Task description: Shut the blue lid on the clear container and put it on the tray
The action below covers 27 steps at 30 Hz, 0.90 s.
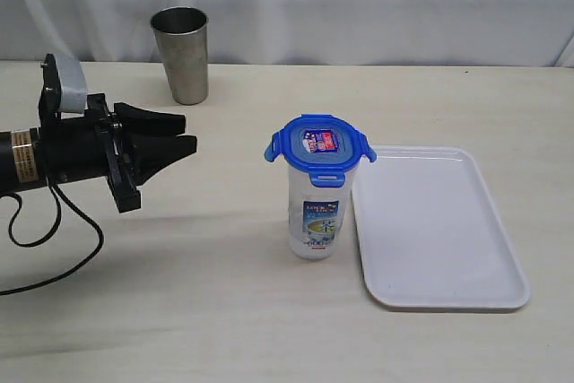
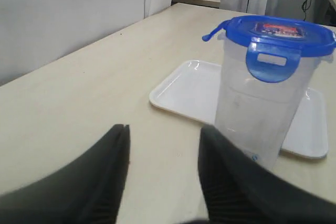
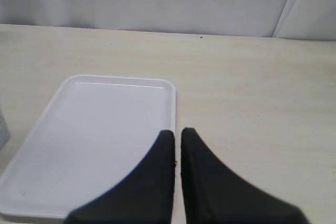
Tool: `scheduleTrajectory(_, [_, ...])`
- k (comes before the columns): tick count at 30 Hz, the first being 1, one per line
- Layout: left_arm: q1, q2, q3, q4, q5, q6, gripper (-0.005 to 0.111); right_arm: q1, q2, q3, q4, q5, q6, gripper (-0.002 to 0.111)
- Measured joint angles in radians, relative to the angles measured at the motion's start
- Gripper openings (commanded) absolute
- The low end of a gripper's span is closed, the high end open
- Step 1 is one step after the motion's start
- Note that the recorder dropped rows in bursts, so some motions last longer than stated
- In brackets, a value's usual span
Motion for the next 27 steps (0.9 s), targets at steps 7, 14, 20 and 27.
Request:
scheduleTrajectory(7, [-0.061, 0.000, -0.002, 0.071, 0.018, 0.049, 0.068, 0.000, 0.000, 0.001, -0.062, -0.114, -0.025, 0.005])
scheduleTrajectory(14, [-0.173, 0.054, -0.002, -0.048, 0.157, 0.137, 0.068, 0.000, 0.000, 0.001, 0.033, -0.335, -0.017, 0.005])
scheduleTrajectory(20, [-0.182, 0.153, -0.002, -0.092, 0.093, 0.233, 0.067, 0.000, 0.000, 0.001, 0.330, -0.415, 0.014, 0.005])
scheduleTrajectory(27, [-0.233, 0.243, -0.091, -0.125, 0.072, 0.224, 0.067, 0.000, 0.000, 0.001, 0.357, -0.438, 0.020, 0.005])
